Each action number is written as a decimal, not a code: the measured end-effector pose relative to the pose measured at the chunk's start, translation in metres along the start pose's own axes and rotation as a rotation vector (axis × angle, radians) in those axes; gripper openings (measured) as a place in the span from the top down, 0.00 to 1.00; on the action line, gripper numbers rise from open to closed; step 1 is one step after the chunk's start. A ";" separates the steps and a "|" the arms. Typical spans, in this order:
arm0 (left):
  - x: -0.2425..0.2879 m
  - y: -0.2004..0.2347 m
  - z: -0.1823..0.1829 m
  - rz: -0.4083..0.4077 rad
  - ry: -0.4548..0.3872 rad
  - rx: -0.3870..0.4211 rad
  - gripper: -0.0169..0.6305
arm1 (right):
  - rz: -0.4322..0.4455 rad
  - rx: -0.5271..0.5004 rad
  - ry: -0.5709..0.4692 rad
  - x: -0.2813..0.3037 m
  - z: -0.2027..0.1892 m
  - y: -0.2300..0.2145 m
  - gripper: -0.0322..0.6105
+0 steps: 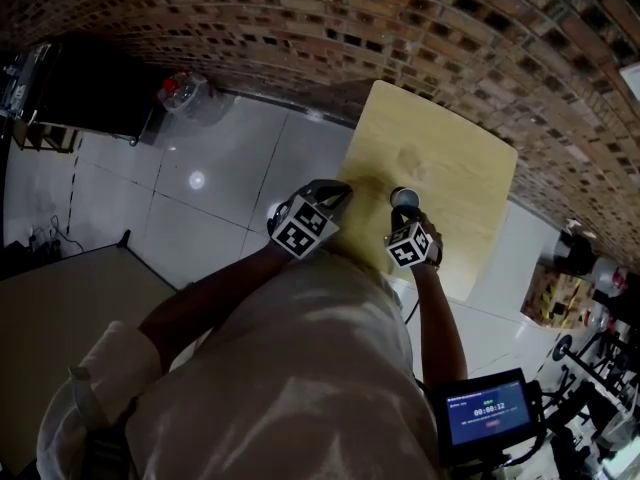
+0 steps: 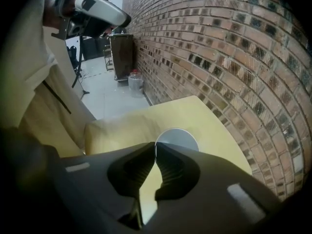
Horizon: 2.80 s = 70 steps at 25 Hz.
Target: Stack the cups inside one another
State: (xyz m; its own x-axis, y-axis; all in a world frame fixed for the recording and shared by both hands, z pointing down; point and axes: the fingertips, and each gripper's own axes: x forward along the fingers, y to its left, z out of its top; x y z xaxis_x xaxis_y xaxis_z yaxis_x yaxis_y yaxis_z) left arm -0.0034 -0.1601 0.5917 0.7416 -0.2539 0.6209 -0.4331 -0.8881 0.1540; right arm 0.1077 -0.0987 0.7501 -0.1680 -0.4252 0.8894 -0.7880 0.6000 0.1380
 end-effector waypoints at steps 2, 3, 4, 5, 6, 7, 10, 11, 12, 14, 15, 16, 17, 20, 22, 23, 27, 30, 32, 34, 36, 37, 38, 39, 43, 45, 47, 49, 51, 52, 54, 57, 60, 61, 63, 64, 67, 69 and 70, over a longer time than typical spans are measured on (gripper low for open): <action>-0.001 0.000 -0.001 0.002 0.002 -0.002 0.93 | 0.009 -0.003 0.006 0.004 -0.001 0.002 0.93; -0.001 0.000 -0.001 0.003 0.002 -0.002 0.93 | 0.015 -0.004 0.010 0.006 -0.002 0.002 0.93; -0.002 0.000 -0.002 0.003 0.003 -0.003 0.93 | 0.021 -0.005 0.014 0.009 -0.003 0.003 0.93; -0.001 0.000 -0.002 0.004 0.003 -0.003 0.93 | 0.026 -0.007 0.018 0.011 -0.004 0.004 0.93; -0.001 0.000 -0.002 0.004 0.003 -0.003 0.93 | 0.031 -0.009 0.021 0.013 -0.004 0.004 0.93; -0.002 0.000 -0.003 0.005 0.003 -0.003 0.93 | 0.034 -0.012 0.024 0.014 -0.005 0.005 0.93; -0.003 0.001 -0.003 0.010 0.003 -0.006 0.93 | 0.042 -0.019 0.031 0.017 -0.005 0.006 0.93; -0.003 0.001 -0.003 0.011 0.003 -0.007 0.93 | 0.045 -0.020 0.034 0.018 -0.005 0.006 0.93; -0.004 0.001 -0.003 0.012 0.003 -0.007 0.93 | 0.047 -0.021 0.037 0.018 -0.006 0.006 0.93; -0.004 0.001 -0.004 0.014 0.002 -0.008 0.93 | 0.050 -0.022 0.041 0.020 -0.007 0.007 0.93; -0.004 0.001 -0.004 0.016 0.002 -0.009 0.93 | 0.051 -0.022 0.042 0.021 -0.008 0.007 0.93; -0.004 0.002 -0.004 0.017 0.002 -0.010 0.93 | 0.051 -0.022 0.043 0.021 -0.008 0.007 0.93; -0.005 0.002 -0.005 0.019 0.002 -0.010 0.93 | 0.053 -0.021 0.045 0.022 -0.009 0.008 0.93; -0.006 0.002 -0.006 0.021 0.003 -0.011 0.93 | 0.056 -0.016 0.049 0.023 -0.012 0.009 0.93; -0.007 0.002 -0.007 0.021 0.004 -0.011 0.93 | 0.058 -0.007 0.049 0.024 -0.013 0.009 0.91; -0.007 0.002 -0.008 0.021 0.005 -0.011 0.93 | 0.059 -0.002 0.047 0.024 -0.013 0.009 0.90; -0.008 0.002 -0.011 0.022 0.007 -0.013 0.93 | 0.063 0.005 0.042 0.023 -0.013 0.009 0.86; -0.009 0.001 -0.012 0.021 0.008 -0.013 0.93 | 0.067 0.004 0.037 0.023 -0.012 0.012 0.86; -0.010 0.001 -0.012 0.022 0.007 -0.012 0.93 | 0.068 0.003 0.037 0.022 -0.011 0.014 0.85; -0.011 0.002 -0.011 0.023 0.005 -0.013 0.93 | 0.065 -0.003 0.039 0.022 -0.011 0.015 0.85; -0.012 0.002 -0.011 0.023 0.002 -0.013 0.93 | 0.055 -0.009 0.039 0.021 -0.011 0.016 0.84; -0.012 0.002 -0.011 0.024 0.001 -0.012 0.93 | 0.048 -0.011 0.036 0.020 -0.010 0.017 0.83; -0.013 0.002 -0.011 0.024 0.001 -0.012 0.93 | 0.039 -0.010 0.028 0.017 -0.008 0.017 0.82; -0.013 0.002 -0.011 0.024 0.000 -0.012 0.93 | 0.029 -0.005 0.016 0.013 -0.005 0.018 0.81; -0.013 -0.001 -0.014 0.021 0.003 -0.010 0.93 | -0.020 0.070 -0.081 -0.013 0.006 0.021 0.78; -0.011 -0.004 -0.014 0.015 0.006 -0.005 0.93 | -0.036 0.139 -0.148 -0.031 0.010 0.022 0.76; -0.010 -0.007 -0.014 0.008 0.008 0.001 0.93 | -0.048 0.199 -0.212 -0.048 0.011 0.022 0.74; -0.008 -0.010 -0.012 0.003 0.007 0.006 0.93 | -0.051 0.246 -0.275 -0.066 0.016 0.022 0.73; -0.007 -0.013 -0.010 -0.003 0.010 0.012 0.93 | -0.059 0.277 -0.321 -0.081 0.019 0.021 0.73; -0.006 -0.014 -0.010 -0.008 0.013 0.016 0.93 | -0.067 0.288 -0.338 -0.086 0.020 0.019 0.73; -0.004 -0.018 -0.010 -0.019 0.019 0.030 0.93 | -0.088 0.301 -0.365 -0.096 0.022 0.015 0.73; -0.004 -0.022 -0.003 -0.011 0.001 0.061 0.93 | -0.111 0.325 -0.410 -0.111 0.028 0.007 0.73; -0.007 -0.020 0.009 0.016 -0.038 0.080 0.93 | -0.143 0.358 -0.475 -0.130 0.039 -0.007 0.73; -0.007 -0.020 0.013 0.022 -0.048 0.085 0.93 | -0.156 0.372 -0.499 -0.137 0.042 -0.013 0.73; -0.006 -0.020 0.022 0.030 -0.067 0.098 0.93 | -0.184 0.411 -0.555 -0.153 0.050 -0.027 0.73; -0.006 -0.020 0.026 0.033 -0.076 0.103 0.93 | -0.198 0.434 -0.587 -0.162 0.053 -0.034 0.73; -0.005 -0.022 0.037 0.049 -0.098 0.117 0.92 | -0.241 0.500 -0.673 -0.191 0.056 -0.055 0.73; -0.006 -0.021 0.042 0.059 -0.109 0.125 0.91 | -0.279 0.531 -0.717 -0.207 0.053 -0.067 0.73; -0.007 -0.019 0.043 0.063 -0.115 0.123 0.91 | -0.300 0.544 -0.733 -0.214 0.050 -0.072 0.73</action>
State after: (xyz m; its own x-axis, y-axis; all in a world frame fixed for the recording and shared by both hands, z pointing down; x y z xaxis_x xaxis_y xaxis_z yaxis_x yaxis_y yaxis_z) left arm 0.0221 -0.1577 0.5509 0.7717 -0.3466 0.5332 -0.4201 -0.9073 0.0182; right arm 0.1709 -0.0851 0.5278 -0.0984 -0.9387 0.3305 -0.9944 0.0796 -0.0699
